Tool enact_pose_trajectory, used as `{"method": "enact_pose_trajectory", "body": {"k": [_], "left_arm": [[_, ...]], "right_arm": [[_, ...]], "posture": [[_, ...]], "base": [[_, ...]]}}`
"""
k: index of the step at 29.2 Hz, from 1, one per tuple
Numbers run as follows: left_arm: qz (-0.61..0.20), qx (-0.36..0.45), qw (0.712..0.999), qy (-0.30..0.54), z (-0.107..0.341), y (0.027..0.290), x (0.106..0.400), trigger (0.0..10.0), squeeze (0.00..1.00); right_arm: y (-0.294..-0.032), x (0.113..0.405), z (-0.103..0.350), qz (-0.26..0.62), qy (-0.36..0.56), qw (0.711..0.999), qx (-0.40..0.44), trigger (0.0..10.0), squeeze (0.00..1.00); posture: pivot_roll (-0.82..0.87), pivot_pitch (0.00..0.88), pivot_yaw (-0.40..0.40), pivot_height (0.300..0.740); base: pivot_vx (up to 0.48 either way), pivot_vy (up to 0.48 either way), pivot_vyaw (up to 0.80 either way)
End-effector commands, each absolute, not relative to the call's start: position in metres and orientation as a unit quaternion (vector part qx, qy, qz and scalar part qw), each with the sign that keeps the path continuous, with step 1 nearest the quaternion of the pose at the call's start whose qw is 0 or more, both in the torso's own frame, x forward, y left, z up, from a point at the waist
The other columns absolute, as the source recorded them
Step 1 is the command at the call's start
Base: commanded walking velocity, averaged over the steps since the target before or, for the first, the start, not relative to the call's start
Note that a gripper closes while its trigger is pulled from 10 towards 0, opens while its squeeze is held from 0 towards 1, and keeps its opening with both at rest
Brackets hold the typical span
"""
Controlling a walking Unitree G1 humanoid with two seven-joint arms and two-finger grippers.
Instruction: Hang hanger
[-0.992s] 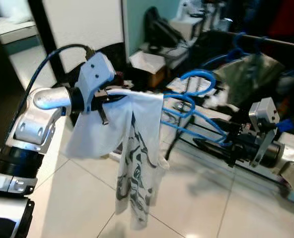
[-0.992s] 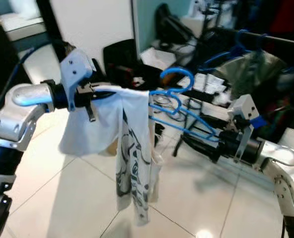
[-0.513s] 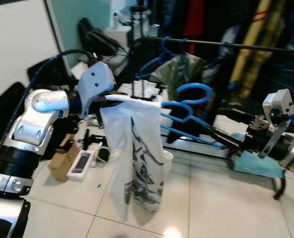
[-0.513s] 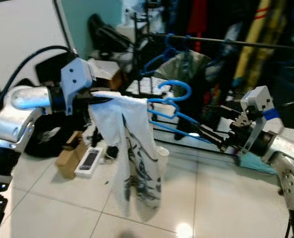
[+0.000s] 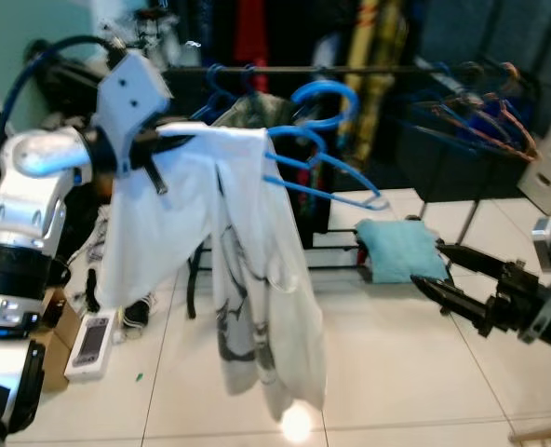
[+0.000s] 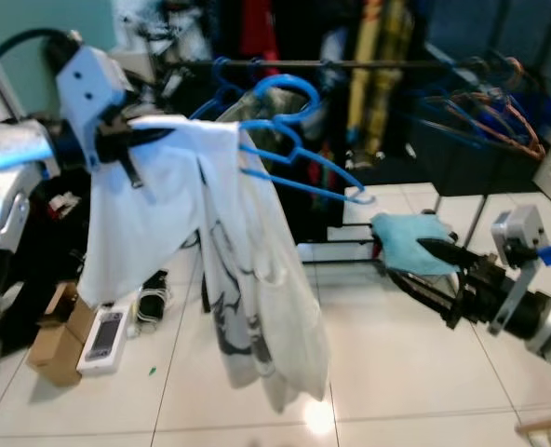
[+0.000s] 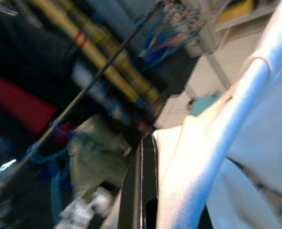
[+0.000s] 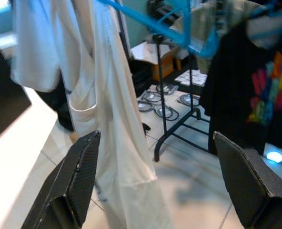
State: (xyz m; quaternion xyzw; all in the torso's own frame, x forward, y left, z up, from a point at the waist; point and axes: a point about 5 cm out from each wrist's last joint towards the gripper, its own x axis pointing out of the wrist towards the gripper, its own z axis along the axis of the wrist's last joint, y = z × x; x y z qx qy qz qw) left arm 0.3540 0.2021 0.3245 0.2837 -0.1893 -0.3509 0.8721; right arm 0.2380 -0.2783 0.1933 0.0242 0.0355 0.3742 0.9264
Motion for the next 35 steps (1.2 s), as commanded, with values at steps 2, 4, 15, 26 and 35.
{"method": "enact_pose_trajectory", "body": {"k": [2,4,15,26,35], "left_arm": [[-0.357,0.22,0.878,-0.23,0.341,0.217,0.344,10.0,0.0],[-0.373,0.191,0.876,-0.237,0.342,0.216,0.341,10.0,0.0],[-0.442,0.129,0.848,-0.262,0.337,0.193,0.324,10.0,0.0],[-0.468,0.131,0.834,-0.262,0.332,0.171,0.318,10.0,0.0],[-0.481,0.08,0.823,-0.291,0.343,0.159,0.309,10.0,0.0]], "right_arm": [[-0.273,0.237,0.189,0.39,0.038,0.919,0.042,10.0,0.0],[-0.267,0.237,0.184,0.399,0.04,0.914,0.056,10.0,0.0],[-0.224,0.261,0.183,0.409,-0.017,0.9,0.151,10.0,0.0],[-0.172,0.267,0.217,0.487,-0.075,0.844,0.211,10.0,0.0],[-0.154,0.279,0.225,0.465,-0.103,0.838,0.267,10.0,0.0]], "posture": [[-0.04,0.016,0.046,0.74],[-0.03,0.015,0.042,0.74],[-0.03,0.016,0.031,0.74],[-0.03,0.011,0.029,0.74],[-0.03,0.013,0.028,0.74]], "base": [[0.0,0.0,0.0],[0.0,0.0,0.0],[0.0,0.0,0.0],[0.0,0.0,0.0],[0.0,0.0,0.0]]}}
